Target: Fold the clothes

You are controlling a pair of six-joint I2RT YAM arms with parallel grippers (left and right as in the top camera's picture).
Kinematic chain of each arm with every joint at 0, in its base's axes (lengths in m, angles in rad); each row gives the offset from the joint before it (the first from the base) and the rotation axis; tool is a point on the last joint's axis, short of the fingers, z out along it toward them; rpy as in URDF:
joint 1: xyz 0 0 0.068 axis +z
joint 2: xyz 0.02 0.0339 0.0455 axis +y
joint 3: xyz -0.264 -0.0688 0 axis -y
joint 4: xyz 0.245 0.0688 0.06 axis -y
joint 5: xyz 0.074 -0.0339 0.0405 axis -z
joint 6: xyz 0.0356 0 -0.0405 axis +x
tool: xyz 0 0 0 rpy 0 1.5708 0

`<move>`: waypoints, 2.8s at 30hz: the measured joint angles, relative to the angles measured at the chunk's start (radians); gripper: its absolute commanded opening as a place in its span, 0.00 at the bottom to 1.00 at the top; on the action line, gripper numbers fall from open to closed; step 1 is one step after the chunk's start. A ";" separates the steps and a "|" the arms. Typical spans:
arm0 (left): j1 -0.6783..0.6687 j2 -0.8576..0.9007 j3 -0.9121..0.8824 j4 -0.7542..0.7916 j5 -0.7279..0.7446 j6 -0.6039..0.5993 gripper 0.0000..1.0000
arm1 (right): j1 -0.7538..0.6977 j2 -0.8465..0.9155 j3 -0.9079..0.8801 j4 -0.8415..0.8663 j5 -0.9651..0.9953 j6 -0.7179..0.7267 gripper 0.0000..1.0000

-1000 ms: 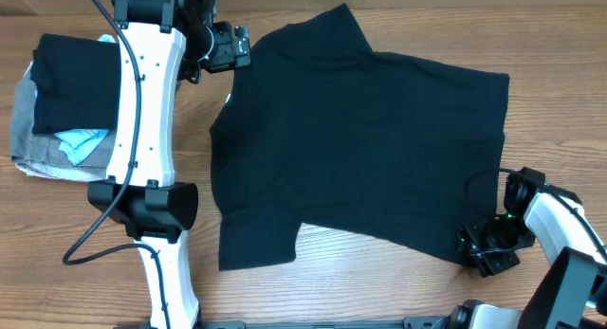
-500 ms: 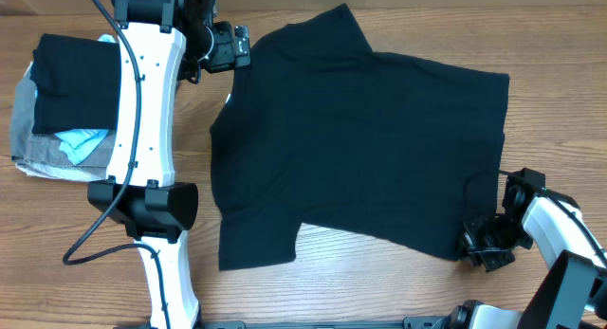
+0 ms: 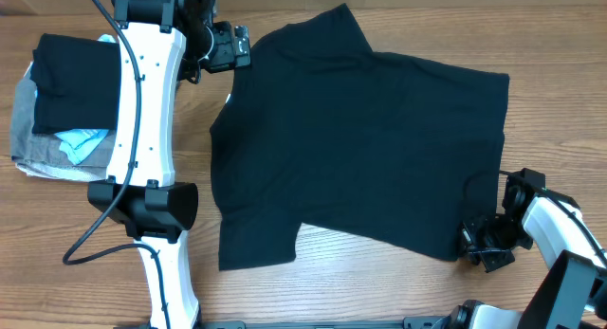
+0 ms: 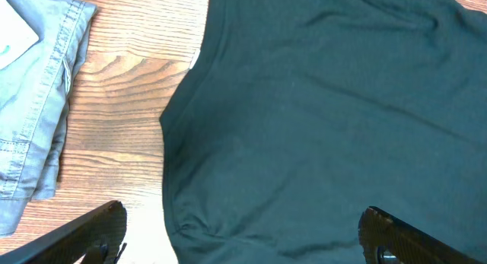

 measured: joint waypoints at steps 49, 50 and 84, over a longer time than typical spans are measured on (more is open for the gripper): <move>0.000 -0.789 -1.596 0.364 -0.014 -0.103 0.89 | 0.000 0.000 -0.001 -0.003 0.001 0.000 0.05; 0.000 -0.782 -1.628 0.393 -0.010 -0.114 0.89 | 0.000 0.000 -0.001 -0.004 0.000 0.000 0.05; 0.000 -0.711 -1.942 0.869 0.046 -0.248 0.65 | 0.000 0.000 -0.001 -0.003 0.000 0.000 0.06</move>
